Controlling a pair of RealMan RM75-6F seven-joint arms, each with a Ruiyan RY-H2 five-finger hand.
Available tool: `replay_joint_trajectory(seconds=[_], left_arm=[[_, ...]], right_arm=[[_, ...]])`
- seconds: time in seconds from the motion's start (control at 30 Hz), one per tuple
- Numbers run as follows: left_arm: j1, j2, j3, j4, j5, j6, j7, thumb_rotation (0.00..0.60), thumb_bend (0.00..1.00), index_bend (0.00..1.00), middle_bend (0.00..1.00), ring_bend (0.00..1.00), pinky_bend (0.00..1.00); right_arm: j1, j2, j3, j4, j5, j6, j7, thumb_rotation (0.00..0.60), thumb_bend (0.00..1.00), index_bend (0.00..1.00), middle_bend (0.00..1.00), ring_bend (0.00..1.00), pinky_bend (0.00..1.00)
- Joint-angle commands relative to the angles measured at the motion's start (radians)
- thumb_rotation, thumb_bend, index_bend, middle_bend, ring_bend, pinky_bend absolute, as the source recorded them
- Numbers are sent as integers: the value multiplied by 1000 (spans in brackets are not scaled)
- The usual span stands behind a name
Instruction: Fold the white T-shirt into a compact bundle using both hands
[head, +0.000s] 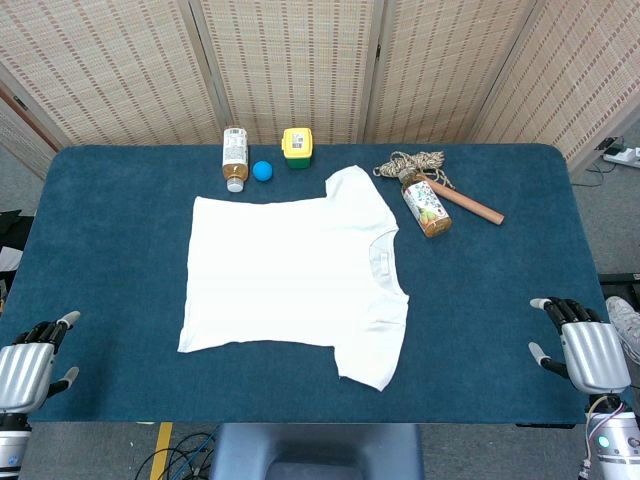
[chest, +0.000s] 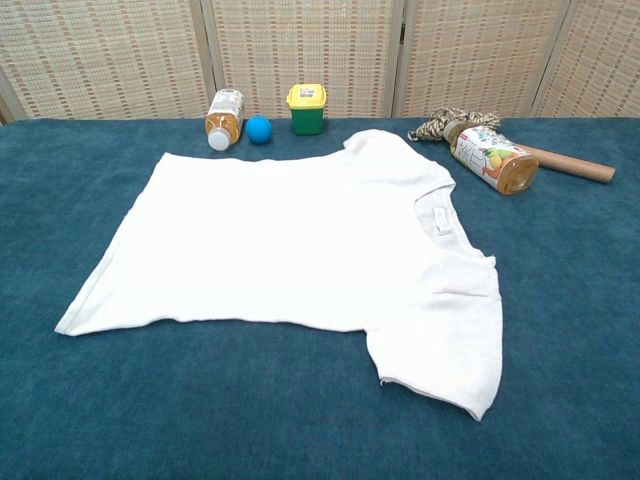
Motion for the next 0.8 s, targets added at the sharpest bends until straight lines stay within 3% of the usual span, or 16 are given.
replay_joint_trajectory(seconds=[0.03,0.53,0.7,0.8], left_arm=[[2,-4,-1,8,6,9,-7,600,229,214,339,285,418],[-32,-20,-1,31,108,23,-76,600,229,276,354,315,418],[-85,-34,5,33,175,-21,-131,600,229,352,465,422,445],[-128,-48,12,60,221,-63,-121,600,229,378,541,478,520]], right_arm=[[0,0,-1,-2,-4,3,1,600,227,260,294,296,364],[-23,24,3,-20,-31,63,6,600,227,260,294,296,364],[-22,27,8,-23,-40,71,11,600,227,260,294,296,364],[-20,29,8,-21,-39,67,11,600,227,260,294,296,364]])
